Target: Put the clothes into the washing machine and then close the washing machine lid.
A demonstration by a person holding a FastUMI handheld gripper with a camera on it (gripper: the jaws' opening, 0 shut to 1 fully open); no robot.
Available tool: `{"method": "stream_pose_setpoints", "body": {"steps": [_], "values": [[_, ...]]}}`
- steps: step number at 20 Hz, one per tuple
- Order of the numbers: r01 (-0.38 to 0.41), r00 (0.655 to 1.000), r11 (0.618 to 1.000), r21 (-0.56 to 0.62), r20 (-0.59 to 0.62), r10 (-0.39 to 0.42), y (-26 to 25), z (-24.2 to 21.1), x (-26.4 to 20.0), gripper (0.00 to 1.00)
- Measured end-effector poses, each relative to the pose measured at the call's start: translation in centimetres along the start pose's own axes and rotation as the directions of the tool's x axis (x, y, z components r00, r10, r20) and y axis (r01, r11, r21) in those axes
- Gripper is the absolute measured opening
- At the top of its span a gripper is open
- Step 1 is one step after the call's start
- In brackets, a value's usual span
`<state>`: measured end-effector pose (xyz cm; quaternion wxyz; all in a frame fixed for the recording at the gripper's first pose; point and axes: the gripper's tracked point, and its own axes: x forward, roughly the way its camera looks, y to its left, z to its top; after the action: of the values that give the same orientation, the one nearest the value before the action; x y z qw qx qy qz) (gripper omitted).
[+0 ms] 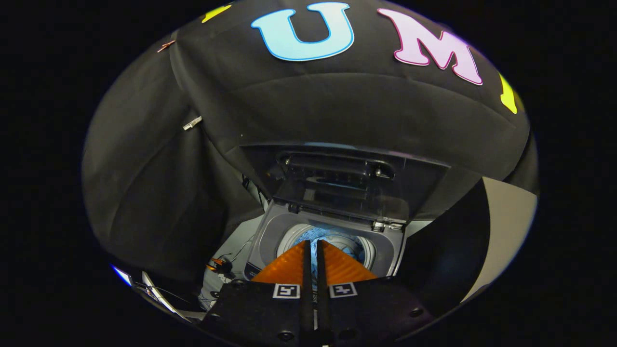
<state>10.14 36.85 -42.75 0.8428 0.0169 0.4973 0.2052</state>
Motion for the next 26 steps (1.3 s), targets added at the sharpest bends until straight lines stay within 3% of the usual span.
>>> {"method": "stream_pose_setpoints", "body": {"steps": [1,8,11,15,21,26], "values": [[0.006,1.000,1.000,0.005,-0.003,-0.006,0.0,-0.5,0.8,0.14],[0.074,0.997,0.997,0.022,-0.036,-0.073,-0.5,-2.7,4.5,0.83],[0.086,0.995,0.995,0.042,-0.048,-0.084,-0.6,-3.0,5.3,0.99],[0.093,0.996,0.994,0.058,-0.013,-0.092,-0.4,-0.8,5.0,0.99],[0.109,0.984,0.992,0.070,0.134,-0.118,-0.2,9.3,4.3,0.99],[0.143,0.971,0.983,0.117,0.175,-0.162,-1.3,14.3,5.6,1.00]]}}
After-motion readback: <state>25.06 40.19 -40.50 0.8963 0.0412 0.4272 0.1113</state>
